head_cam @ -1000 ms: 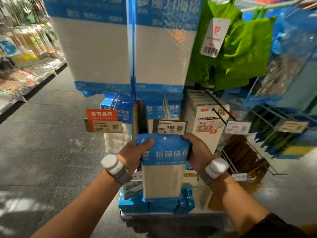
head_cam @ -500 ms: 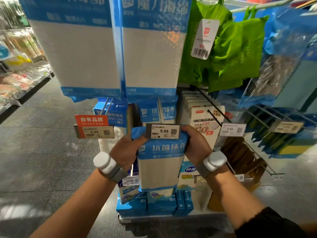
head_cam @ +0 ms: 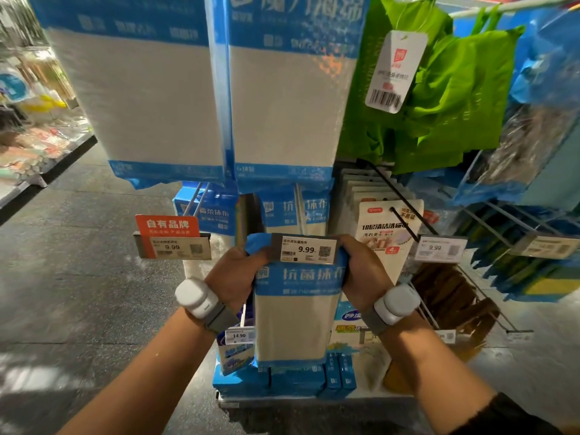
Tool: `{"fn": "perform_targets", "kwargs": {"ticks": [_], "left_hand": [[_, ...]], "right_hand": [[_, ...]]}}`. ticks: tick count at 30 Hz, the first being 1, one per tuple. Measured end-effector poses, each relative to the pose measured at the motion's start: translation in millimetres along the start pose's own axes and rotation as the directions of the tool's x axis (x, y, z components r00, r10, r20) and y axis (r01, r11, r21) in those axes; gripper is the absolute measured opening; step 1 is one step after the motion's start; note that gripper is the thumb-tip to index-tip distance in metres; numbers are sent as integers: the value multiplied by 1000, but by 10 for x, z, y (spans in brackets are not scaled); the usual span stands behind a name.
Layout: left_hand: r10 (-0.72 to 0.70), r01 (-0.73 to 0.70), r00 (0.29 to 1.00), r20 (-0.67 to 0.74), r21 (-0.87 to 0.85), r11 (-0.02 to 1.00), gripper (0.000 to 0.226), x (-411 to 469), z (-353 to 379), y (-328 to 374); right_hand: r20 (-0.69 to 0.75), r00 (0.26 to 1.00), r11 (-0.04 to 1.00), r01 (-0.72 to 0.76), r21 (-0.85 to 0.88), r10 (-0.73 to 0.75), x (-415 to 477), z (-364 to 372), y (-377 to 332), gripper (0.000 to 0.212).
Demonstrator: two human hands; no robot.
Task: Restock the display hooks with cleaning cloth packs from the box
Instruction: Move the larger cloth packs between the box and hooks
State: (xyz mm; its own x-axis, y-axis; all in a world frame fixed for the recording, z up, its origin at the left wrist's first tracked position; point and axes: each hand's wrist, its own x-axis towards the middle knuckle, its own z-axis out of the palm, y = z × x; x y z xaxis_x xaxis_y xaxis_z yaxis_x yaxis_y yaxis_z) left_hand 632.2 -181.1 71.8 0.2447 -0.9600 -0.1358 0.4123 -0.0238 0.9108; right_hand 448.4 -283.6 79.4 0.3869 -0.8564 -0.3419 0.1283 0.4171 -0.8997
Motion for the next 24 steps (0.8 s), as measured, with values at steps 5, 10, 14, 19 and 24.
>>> {"fn": "perform_targets", "kwargs": {"ticks": [5,10,14,19,24], "left_hand": [[28,-28,1000,-3,-48,998,36,39,63,66],[33,-34,999,-15,-56,998,34,67,51,47],[-8,5,997,-76,-44,999,39,67,-7,-44],[49,-49,998,-29,-5,999,37,168,-52,-64],[105,-80,994,-2,629,773,57,576,-278,-404]], "right_hand": [[27,999,998,20,52,-22,41,-32,-85,30],[8,1000,999,-22,31,22,103,-54,-107,36],[-7,997,997,-70,26,71,150,-52,4,38],[-29,997,993,-66,101,69,292,0,-84,34],[-95,995,995,20,101,-11,665,132,-244,37]]}}
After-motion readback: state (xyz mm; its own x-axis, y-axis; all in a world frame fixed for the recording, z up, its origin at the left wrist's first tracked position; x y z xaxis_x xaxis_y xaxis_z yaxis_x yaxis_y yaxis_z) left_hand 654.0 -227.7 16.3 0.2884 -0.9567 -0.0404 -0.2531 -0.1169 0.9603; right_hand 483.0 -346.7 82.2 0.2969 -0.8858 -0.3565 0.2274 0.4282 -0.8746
